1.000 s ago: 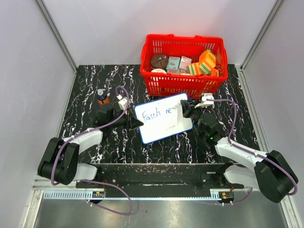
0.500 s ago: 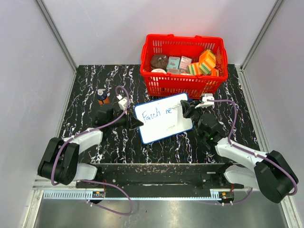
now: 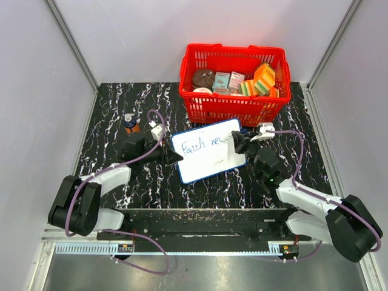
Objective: Write a sentence on the whiteboard
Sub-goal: Write with the whiteboard marker on the whiteboard.
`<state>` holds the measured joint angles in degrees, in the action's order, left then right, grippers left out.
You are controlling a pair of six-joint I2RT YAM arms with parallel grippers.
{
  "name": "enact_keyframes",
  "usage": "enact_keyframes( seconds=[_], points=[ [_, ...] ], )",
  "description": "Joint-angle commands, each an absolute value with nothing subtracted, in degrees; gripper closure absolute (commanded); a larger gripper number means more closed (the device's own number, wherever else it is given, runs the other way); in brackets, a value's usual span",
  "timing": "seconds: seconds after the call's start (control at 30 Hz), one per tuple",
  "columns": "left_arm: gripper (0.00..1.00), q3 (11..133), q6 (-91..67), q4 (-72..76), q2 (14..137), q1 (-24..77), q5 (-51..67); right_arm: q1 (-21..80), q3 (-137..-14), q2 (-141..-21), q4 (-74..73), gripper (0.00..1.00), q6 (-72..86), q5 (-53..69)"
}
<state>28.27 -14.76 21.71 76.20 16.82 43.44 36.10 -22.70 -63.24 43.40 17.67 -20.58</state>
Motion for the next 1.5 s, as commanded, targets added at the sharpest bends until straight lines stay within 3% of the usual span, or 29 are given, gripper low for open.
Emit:
enact_keyframes(
  seconds=[0.0, 1.47],
  points=[
    [1.0, 28.83, -6.5, 21.71, 75.94, 16.52, 37.18, 35.68, -22.06, -61.79, 43.68, 1.0, 18.11, -22.5],
    [1.0, 28.92, -6.59, 21.8, 76.03, 16.52, 37.27, 34.1, -25.84, -63.63, 44.74, 1.0, 16.35, -23.29]
  ],
)
